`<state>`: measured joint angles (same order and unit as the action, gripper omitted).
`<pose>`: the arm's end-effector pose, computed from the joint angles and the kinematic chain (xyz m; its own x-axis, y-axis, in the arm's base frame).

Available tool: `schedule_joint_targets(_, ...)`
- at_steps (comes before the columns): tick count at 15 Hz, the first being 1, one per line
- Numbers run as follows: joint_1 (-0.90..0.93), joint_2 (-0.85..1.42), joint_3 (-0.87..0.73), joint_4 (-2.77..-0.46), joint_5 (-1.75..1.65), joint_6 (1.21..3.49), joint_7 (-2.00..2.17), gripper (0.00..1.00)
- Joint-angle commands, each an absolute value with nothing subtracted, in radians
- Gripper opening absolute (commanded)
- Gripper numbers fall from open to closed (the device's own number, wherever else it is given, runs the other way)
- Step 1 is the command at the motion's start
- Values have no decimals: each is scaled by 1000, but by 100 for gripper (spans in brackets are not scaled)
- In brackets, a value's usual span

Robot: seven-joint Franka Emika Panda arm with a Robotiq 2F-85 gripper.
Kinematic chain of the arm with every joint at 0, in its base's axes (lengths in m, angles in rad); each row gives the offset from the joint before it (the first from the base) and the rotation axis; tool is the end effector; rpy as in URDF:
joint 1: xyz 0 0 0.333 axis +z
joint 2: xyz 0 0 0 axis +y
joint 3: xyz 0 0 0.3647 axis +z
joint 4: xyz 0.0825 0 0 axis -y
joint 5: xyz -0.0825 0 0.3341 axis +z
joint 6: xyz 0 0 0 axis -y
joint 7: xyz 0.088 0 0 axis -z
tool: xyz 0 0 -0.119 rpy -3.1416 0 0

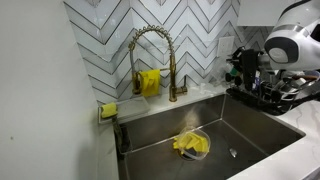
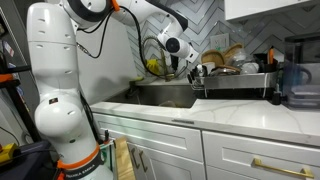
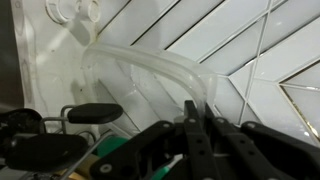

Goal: Put the transparent lunch box upside down on the dish rack

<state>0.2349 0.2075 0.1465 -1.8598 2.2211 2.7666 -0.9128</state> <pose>0.5737 0.1898 0.4981 0.6546 -0.7469 0.1167 -0.1051 -0.2428 -0.9644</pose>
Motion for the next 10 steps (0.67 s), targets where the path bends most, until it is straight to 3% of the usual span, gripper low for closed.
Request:
schedule_joint_targets(1,238,173,159,-1891,2154,2861,-810,2)
schedule_joint_targets(10,236,125,188,-1951,1998,2988,-606,2)
